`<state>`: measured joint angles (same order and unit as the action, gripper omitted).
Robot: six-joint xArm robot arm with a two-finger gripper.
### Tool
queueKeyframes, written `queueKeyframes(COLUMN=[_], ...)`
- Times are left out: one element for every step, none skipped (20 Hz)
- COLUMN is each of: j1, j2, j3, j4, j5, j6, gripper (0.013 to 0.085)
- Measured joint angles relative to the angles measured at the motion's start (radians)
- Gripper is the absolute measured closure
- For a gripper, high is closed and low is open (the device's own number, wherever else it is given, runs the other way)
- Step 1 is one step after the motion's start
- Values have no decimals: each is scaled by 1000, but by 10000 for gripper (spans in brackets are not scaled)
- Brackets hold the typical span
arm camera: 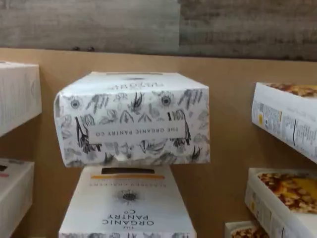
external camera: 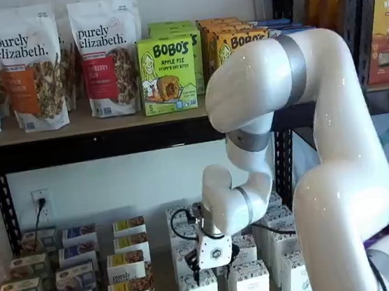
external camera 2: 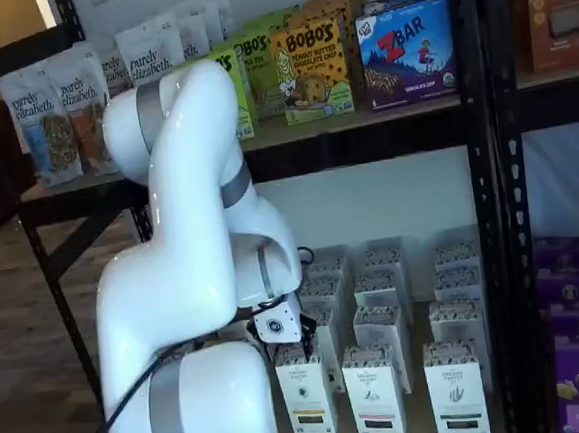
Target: Pick up the white box with a yellow strip in the middle, on the bottom shelf, the fourth box from the left
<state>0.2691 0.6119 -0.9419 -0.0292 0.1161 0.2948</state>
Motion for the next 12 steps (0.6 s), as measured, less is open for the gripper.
queueKeyframes(j1=[0, 1, 1, 0, -2, -3, -5, -6, -7, -8, -8, -10], j2=[7, 15, 22, 30, 39, 48, 56, 64, 71, 81, 89, 95], j3=[-11, -22, -33, -44, -58, -69, -81, -92, -102, -114, -125, -133], j4=[9, 15, 21, 25, 21, 18, 11, 5, 4, 14, 20, 18], j5=[4, 9, 12, 16, 21, 25, 31, 35, 38, 39, 42, 45], j6=[-9, -14, -20, -24, -22, -20, -14, -10, -10, -21, -27, -26], gripper=[130, 130, 130, 130, 130, 130, 130, 130, 130, 130, 130, 130])
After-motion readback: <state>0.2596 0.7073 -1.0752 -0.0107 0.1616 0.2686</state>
